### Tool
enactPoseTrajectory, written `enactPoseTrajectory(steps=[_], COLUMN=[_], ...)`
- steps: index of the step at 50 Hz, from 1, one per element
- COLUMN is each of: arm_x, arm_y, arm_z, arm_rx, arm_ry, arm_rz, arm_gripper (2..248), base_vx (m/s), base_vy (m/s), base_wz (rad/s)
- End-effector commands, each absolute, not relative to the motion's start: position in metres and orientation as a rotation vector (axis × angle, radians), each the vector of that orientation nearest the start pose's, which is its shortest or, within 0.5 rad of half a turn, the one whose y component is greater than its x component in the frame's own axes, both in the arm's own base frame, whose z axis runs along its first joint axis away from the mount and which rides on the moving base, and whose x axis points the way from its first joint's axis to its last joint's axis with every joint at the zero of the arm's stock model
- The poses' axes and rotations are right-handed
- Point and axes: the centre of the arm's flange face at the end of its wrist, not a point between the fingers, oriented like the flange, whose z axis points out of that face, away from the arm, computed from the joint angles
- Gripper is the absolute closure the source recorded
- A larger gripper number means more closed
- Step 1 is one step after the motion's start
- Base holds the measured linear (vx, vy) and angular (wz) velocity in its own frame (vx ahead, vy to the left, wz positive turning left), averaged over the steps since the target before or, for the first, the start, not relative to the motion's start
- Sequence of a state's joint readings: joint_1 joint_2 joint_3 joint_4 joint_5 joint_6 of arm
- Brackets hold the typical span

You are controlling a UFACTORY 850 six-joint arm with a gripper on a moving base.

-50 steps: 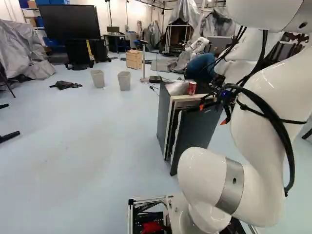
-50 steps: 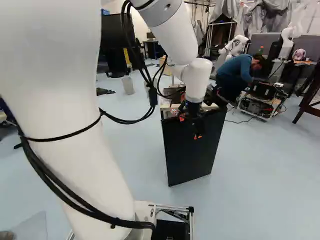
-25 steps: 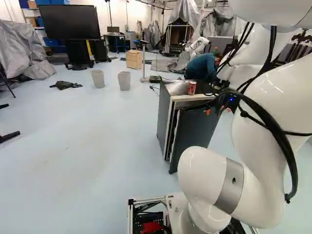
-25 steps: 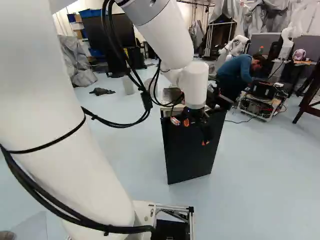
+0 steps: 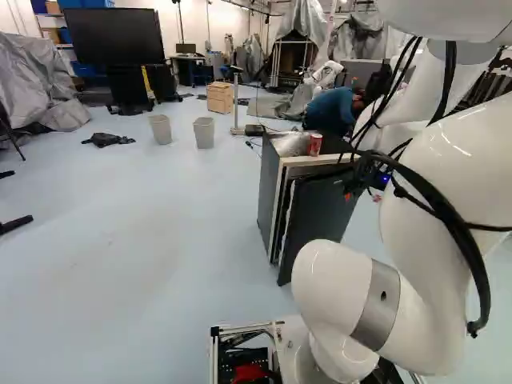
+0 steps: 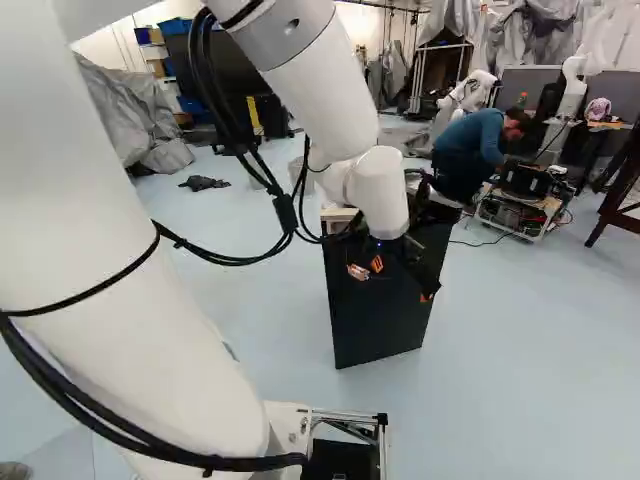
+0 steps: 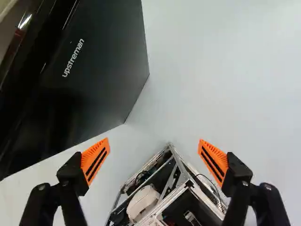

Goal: Grab a drink from the fridge

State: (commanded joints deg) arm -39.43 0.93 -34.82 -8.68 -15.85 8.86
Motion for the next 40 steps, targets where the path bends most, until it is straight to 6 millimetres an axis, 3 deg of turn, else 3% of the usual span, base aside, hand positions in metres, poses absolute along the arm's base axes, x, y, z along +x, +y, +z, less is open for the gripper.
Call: enactPoseTrajectory(steps=[28,40], arm_x=[0.311,0.316], arm_y=[-0.222,-0.217], arm_z=[0.382,0.371], arm_rx=[-3.247,-3.269], arm_ry=[0.567,0.351], arm_rz=[-0.680,-0.756], arm_gripper=[3,3], base_vx=[0.000,0.000], base_vy=[0.000,0.000], base_wz=[0.000,0.000])
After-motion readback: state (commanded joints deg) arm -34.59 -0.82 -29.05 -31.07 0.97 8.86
